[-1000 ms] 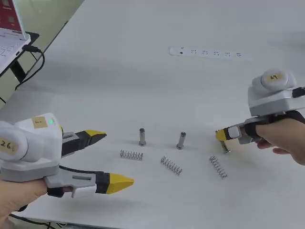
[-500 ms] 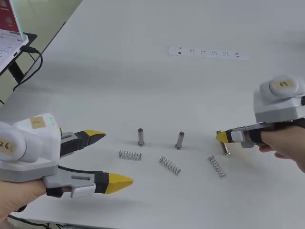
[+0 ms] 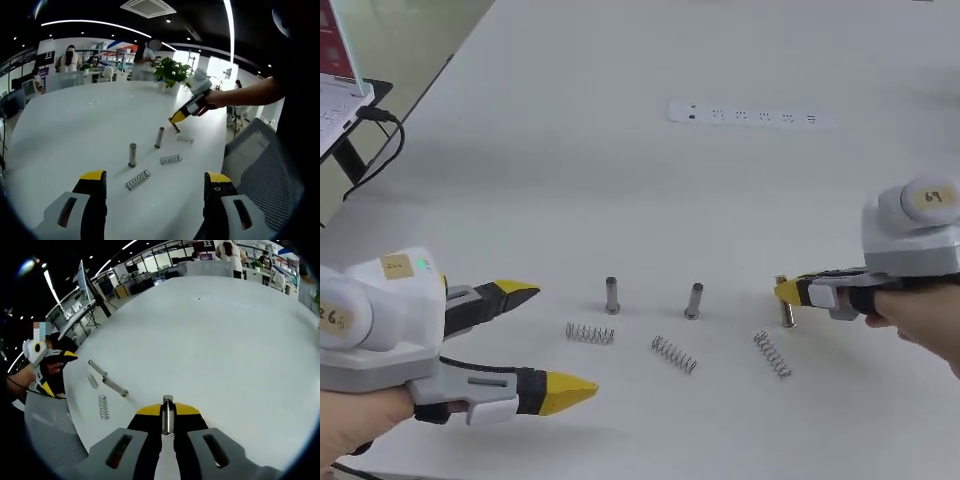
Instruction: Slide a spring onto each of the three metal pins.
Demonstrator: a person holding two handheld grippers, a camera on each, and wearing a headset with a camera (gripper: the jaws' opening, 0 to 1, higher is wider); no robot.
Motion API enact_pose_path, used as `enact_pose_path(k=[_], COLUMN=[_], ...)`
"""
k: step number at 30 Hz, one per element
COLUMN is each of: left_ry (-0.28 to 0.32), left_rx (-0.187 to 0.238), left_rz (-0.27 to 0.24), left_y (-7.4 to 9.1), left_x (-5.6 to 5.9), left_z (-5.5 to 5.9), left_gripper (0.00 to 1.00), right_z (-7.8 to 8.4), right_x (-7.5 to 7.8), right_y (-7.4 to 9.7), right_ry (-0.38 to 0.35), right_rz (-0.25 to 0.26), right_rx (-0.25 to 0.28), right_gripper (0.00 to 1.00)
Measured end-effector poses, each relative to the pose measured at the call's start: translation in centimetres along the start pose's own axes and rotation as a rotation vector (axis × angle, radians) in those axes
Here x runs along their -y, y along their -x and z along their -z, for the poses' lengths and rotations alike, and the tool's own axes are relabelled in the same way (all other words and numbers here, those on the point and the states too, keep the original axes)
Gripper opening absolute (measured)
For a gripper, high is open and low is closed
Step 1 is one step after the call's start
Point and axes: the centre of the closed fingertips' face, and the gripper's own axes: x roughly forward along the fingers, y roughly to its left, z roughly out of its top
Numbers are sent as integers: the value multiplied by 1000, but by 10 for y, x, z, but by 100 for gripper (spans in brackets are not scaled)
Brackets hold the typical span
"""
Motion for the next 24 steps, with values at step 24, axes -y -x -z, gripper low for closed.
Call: enact_pose_path(k=[24], left_ry=[2], left_rx=[3], left_rz=[-15], left_y=[1], left_x=[-3], left_z=[-2], left_gripper=[76], right_z=[-9], right_x=[-1], right_y=[-3], right_ry=[72], right_rz=[10], right_rx=[84], right_gripper=[4])
